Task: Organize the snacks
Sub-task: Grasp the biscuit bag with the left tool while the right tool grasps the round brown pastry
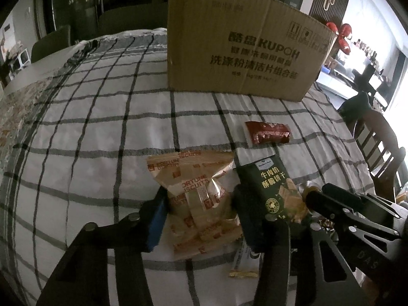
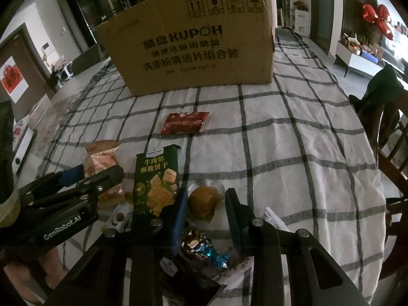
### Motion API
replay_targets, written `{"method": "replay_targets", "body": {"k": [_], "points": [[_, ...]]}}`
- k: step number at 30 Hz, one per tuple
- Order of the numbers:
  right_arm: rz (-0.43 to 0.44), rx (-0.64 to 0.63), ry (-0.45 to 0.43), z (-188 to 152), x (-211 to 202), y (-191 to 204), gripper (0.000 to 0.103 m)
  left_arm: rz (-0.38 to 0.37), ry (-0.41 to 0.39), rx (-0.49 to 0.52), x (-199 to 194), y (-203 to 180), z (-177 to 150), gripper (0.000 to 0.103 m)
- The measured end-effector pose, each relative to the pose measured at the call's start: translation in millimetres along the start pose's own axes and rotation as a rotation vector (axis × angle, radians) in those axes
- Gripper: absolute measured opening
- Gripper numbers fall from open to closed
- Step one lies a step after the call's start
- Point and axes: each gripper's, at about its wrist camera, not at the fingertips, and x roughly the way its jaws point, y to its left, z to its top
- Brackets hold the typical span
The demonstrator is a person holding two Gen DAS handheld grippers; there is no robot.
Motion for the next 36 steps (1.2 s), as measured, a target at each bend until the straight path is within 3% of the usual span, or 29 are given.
{"method": "replay_targets", "body": {"k": [8, 9, 10, 21, 23, 28, 30, 33, 36], "points": [[-0.01, 0.013, -0.021, 0.1, -5.2, -3.3, 0.03, 0.019, -0.033, 0.026, -8.6, -3.3, 1.1, 0.043], [-0.007, 0.013, -0.026, 0.7, -7.0, -3.4, 0.028, 0.018, -0.039, 0.029, -10.8, -3.9, 2.1, 0.043], [-0.004, 0.011, -0.028, 1.1, -8.5, -3.1, 0.019, 0.016, -0.045, 0.031, -13.6, -4.6, 2.9, 0.043], [0.021, 0.017, -0.056, 1.6, -19.3, -3.8, 0.016, 0.014, -0.095, 0.048, -36.5, -11.6, 6.6, 0.043], [0.023, 0.015, -0.062, 2.0, -21.7, -3.3, 0.008, 0.013, -0.1, 0.047, -38.8, -11.6, 6.6, 0.043], [0.023, 0.007, -0.056, 1.0, -21.5, -3.8, 0.008, 0.008, -0.108, 0.054, -44.0, -13.0, 5.1, 0.043], [0.028, 0.021, -0.047, -0.5, -21.1, -6.3, 0.009, 0.008, -0.112, 0.062, -45.6, -15.0, 3.9, 0.043], [0.023, 0.013, -0.058, -3.0, -23.4, -5.8, 0.032, -0.002, -0.109, 0.065, -46.5, -17.2, 2.2, 0.043], [0.035, 0.013, -0.052, -2.8, -21.0, -5.8, 0.035, -0.001, -0.105, 0.064, -45.4, -17.3, 1.4, 0.043]]}}
